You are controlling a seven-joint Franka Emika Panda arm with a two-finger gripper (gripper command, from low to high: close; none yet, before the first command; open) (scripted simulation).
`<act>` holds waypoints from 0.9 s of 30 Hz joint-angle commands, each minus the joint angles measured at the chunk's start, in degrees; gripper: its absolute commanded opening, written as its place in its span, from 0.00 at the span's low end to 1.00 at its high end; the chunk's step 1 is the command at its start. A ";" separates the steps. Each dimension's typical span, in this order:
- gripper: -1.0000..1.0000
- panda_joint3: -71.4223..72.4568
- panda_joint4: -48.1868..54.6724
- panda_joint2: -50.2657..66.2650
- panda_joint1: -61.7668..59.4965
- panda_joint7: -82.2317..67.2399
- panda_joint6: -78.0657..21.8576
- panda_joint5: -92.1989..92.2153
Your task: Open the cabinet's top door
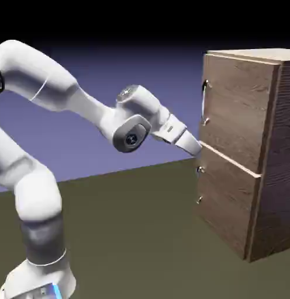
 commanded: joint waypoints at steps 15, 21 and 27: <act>0.50 15.65 6.84 -6.40 -14.05 16.34 -1.70 37.39; 0.50 21.91 9.58 -8.96 -19.66 22.88 -2.38 52.34; 0.50 28.17 12.32 -11.52 -25.28 29.42 -3.06 67.29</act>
